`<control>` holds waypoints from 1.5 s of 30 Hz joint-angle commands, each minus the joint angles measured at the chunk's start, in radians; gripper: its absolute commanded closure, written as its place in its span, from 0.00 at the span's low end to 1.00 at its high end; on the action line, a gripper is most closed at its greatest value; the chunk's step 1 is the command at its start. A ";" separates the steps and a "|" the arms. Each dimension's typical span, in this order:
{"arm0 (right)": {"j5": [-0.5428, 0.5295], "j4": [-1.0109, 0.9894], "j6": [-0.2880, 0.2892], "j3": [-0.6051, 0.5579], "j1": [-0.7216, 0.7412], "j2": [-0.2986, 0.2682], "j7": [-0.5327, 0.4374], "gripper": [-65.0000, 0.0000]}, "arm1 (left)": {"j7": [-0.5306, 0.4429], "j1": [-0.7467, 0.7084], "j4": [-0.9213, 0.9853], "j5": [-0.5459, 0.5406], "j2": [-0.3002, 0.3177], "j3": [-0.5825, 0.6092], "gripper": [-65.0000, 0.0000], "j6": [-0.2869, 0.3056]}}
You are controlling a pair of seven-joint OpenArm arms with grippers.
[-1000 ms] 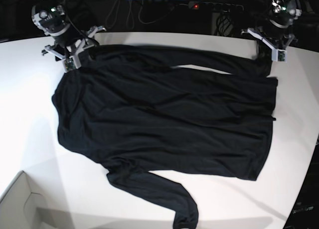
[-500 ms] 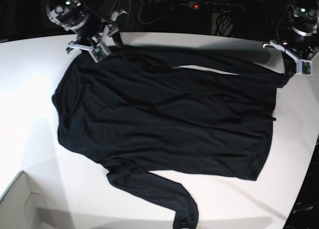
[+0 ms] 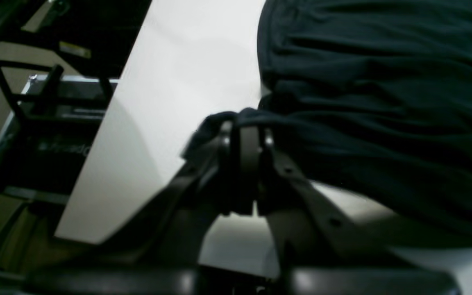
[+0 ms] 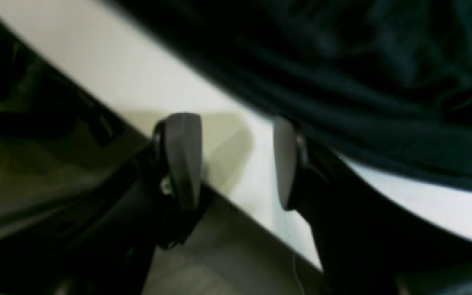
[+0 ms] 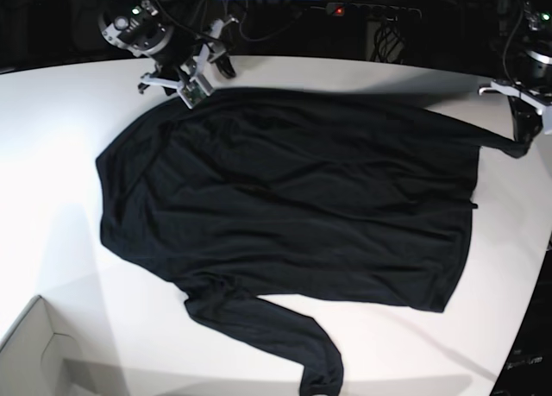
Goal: Layout the t-shirt on the table in an organized manner, then fold the t-shirt properly
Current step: 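Release and reposition the right gripper along the shirt's shoulder edge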
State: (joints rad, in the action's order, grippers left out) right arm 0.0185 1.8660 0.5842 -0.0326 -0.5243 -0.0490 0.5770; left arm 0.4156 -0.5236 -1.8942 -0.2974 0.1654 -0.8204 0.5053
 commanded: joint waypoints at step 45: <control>-0.018 -0.204 0.007 -0.054 0.079 -0.064 -0.122 0.57 | -0.025 0.020 0.084 -0.015 0.001 0.000 1.00 -0.006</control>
State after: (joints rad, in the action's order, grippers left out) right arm -0.0311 1.6688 0.5838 -0.0837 -0.4313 -0.1101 0.3866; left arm 0.4152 -0.4984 -1.7985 -0.3004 0.1524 -0.8150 0.5018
